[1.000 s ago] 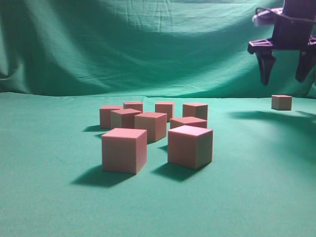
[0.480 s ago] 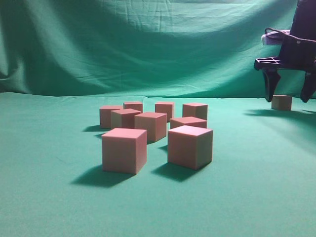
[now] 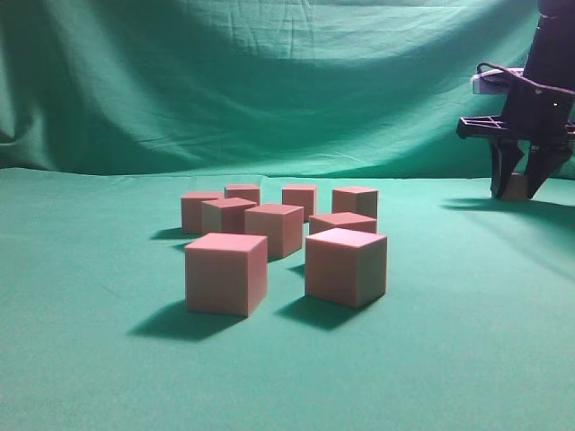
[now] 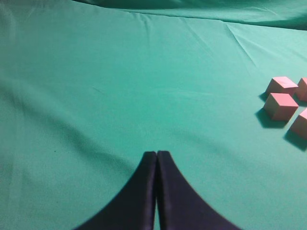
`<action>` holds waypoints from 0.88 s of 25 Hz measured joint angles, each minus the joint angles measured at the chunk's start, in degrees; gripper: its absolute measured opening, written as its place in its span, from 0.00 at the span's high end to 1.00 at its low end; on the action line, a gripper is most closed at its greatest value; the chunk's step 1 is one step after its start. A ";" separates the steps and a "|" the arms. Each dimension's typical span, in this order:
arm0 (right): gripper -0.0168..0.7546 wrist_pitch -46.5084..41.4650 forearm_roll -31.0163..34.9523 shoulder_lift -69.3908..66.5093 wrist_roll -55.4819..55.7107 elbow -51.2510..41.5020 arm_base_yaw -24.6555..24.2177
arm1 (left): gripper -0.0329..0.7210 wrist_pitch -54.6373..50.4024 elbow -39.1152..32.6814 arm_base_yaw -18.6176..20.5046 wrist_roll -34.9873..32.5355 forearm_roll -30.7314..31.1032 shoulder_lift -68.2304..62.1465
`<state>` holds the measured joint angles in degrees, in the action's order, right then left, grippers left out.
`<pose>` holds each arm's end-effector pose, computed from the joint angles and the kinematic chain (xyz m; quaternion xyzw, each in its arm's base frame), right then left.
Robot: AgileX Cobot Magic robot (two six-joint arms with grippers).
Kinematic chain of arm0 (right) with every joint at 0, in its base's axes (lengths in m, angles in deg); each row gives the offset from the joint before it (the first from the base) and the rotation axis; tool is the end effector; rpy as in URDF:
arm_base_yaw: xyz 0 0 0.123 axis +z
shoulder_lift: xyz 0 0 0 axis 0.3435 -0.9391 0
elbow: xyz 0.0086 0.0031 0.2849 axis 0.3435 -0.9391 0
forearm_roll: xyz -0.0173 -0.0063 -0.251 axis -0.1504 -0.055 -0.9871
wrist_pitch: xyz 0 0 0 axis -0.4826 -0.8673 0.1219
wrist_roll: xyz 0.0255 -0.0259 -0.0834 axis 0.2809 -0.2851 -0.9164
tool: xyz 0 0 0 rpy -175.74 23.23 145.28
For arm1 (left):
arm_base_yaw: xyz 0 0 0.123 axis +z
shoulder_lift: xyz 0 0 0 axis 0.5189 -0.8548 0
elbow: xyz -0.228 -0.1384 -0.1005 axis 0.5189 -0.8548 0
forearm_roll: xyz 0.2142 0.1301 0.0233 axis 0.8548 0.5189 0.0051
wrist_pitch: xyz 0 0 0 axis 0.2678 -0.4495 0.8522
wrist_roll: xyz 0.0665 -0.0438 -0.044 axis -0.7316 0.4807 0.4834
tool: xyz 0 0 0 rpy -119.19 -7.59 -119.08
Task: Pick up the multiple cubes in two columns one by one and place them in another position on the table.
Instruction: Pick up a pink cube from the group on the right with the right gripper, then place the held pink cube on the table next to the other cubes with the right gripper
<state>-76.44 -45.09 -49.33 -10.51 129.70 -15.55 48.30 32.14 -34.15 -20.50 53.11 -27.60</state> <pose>0.5004 0.0450 0.1582 -0.0413 0.9780 0.0370 0.2013 0.0527 -0.0055 0.1772 -0.0149 0.7924 -0.0620 0.6067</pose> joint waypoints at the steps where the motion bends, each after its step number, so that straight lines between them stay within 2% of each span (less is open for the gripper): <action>1: 0.63 -0.36 0.00 0.00 -0.38 0.14 0.00 | 0.96 0.00 0.00 0.00 0.00 0.00 0.00; 11: 0.63 -9.91 0.00 7.15 -1.13 7.12 0.13 | 0.96 0.00 0.00 0.00 0.00 0.00 0.00; 16: 0.63 -15.06 0.00 14.62 -1.13 7.37 2.50 | 0.96 0.00 0.00 0.00 0.00 0.00 0.00; 19: 0.63 -15.45 0.00 18.94 -1.13 3.92 4.82 | 0.96 0.00 0.00 0.00 0.00 0.00 0.00; 22: 0.63 -13.39 0.00 23.93 -1.13 -3.66 7.80 | 0.96 0.00 0.00 0.00 0.00 0.00 0.00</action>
<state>-89.82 -45.09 -25.40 -11.64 126.04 -7.75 48.30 32.14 -34.15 -20.50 53.11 -27.60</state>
